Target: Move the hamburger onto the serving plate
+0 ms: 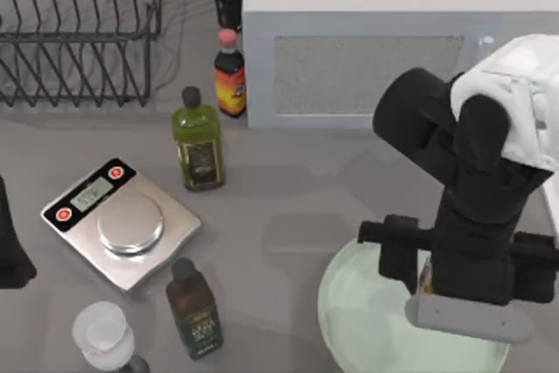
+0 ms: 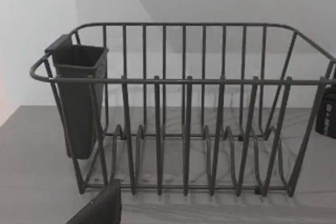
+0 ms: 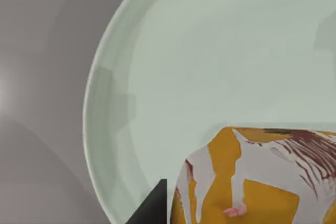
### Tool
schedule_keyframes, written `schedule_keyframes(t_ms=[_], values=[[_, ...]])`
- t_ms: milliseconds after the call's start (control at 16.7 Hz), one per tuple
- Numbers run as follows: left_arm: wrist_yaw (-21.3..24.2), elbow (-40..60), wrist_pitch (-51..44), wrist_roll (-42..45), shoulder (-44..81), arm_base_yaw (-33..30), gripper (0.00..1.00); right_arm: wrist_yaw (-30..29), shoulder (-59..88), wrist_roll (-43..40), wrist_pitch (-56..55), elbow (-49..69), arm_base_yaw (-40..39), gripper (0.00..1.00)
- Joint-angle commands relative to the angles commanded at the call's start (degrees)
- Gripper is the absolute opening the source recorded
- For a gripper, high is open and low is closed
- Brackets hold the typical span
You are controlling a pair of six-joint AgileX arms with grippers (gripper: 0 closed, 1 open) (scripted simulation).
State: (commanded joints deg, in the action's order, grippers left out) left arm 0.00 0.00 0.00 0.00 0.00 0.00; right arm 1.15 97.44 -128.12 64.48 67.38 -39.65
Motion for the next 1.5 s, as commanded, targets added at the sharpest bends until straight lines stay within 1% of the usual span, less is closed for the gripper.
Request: schedule_keyframes(t_ms=[180,300,660,1020,1320,1500], values=[[0.0,0.0,0.0,0.0,0.0,0.0,1.0,-0.1,-0.1,-7.5,-1.5,0.5,-1.4,0.0],[0.0,0.0,0.0,0.0,0.0,0.0,1.0,-0.1,-0.2,-9.4,-1.9,0.6,-1.8,0.0],[0.0,0.0,0.0,0.0,0.0,0.0,1.0,-0.1,-0.1,-9.3,-2.0,0.3,-1.5,0.0],[0.0,0.0,0.0,0.0,0.0,0.0,1.0,-0.1,2.9,-9.4,-11.0,-5.3,-1.7,0.0],[0.0,0.0,0.0,0.0,0.0,0.0,1.0,-0.1,3.4,-9.4,-12.2,-6.1,-1.7,0.0],[0.0,0.0,0.0,0.0,0.0,0.0,1.0,-0.1,3.4,-9.4,-12.2,-6.1,-1.7,0.23]])
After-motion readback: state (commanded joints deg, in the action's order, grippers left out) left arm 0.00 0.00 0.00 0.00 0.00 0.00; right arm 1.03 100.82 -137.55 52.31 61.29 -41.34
